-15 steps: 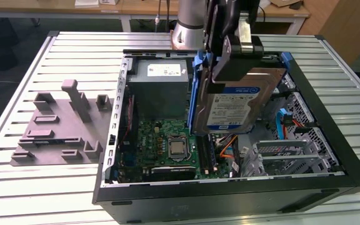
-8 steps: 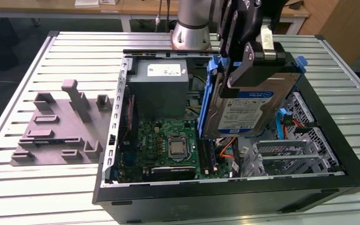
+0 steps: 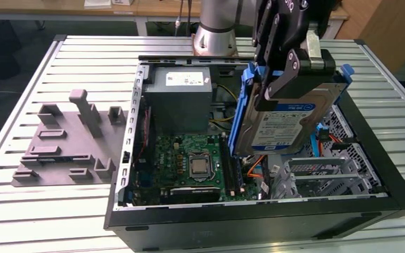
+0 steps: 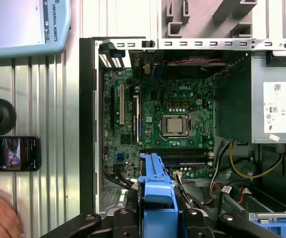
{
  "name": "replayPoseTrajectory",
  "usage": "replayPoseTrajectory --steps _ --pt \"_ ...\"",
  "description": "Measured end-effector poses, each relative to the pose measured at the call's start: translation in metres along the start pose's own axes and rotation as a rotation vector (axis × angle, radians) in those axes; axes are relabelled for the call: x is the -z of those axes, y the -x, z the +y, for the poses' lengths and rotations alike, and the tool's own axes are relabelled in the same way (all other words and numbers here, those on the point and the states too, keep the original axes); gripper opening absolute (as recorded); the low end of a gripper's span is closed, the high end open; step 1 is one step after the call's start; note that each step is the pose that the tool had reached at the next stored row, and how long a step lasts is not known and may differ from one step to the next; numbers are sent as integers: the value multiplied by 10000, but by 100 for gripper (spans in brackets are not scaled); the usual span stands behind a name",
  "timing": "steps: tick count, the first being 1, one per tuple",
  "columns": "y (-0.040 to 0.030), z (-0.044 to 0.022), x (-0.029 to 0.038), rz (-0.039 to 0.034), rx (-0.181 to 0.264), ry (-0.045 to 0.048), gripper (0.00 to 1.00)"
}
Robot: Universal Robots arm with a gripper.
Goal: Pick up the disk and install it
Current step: 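Insert the disk into the insertion slot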
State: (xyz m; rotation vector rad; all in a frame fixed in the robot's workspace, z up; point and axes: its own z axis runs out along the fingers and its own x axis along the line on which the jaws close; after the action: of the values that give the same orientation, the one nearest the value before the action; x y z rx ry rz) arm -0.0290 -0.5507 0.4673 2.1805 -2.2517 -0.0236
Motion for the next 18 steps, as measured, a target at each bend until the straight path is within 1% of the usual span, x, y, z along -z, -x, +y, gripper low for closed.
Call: replayPoseTrajectory --steps 5,8,9,10,14,16,18 --pt "-2 -3 0 0 0 0 36" --pt "-26 -6 -1 1 1 0 36" --pt "-33 -21 -2 -1 0 0 36" --pt "-37 -46 -4 -2 1 0 36" --pt "-42 -197 -11 0 0 0 36" --pt "-46 -239 -19 -1 0 0 36" --pt "-58 -259 -26 0 1 0 36"
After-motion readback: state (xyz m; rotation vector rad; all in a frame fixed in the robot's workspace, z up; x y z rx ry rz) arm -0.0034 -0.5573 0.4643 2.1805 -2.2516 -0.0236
